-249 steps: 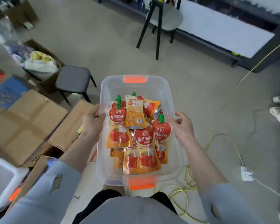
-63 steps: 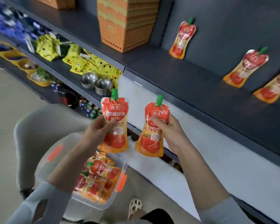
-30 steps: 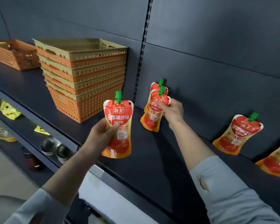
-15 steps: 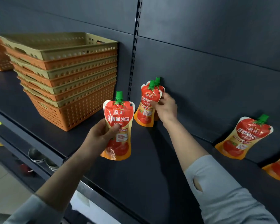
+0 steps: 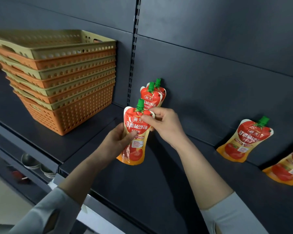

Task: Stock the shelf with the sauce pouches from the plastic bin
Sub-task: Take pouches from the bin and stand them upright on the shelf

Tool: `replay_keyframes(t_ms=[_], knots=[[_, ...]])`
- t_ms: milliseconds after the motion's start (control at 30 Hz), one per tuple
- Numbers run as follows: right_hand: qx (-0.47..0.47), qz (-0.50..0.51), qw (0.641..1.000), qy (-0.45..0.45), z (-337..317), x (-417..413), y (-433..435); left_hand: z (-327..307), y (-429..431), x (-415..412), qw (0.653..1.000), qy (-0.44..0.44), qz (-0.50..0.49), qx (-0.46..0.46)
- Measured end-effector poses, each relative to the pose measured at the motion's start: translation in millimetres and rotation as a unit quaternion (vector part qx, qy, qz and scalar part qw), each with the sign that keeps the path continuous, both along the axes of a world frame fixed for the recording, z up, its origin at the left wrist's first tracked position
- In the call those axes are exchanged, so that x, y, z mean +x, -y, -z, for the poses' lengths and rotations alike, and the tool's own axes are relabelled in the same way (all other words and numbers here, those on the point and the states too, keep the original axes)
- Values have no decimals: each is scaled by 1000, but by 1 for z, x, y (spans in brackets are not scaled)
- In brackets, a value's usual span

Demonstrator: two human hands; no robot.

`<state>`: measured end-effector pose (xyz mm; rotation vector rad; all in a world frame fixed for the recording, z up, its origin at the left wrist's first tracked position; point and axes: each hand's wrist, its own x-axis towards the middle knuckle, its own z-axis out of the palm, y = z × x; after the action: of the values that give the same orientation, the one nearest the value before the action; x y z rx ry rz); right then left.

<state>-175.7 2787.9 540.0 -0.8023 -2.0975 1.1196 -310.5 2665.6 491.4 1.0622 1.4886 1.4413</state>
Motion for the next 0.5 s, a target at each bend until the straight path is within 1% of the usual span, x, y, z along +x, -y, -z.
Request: replay_keyframes(t_ms=[100,200,267,367,433,500], knots=[[1,46,999,-21,1,-3,-3,14,-2,-7,997,-63,-50,5],[38,102,993,-33,3,-10,-10,36,-1,-14,985,-148,-85,-15],[57,126,990,-35,5,-16,-17,45,-2,-12,972,-218,-86,-33],[88,152,984,-12,5,-26,-25,49,-12,-8,944,-318,-71,-56],[107,161,981,-6,4,-29,-31,50,-23,-6,931,-354,-65,-63],[132,162,978,6,4,-30,-36,50,-34,-6,924,-367,-58,-87]])
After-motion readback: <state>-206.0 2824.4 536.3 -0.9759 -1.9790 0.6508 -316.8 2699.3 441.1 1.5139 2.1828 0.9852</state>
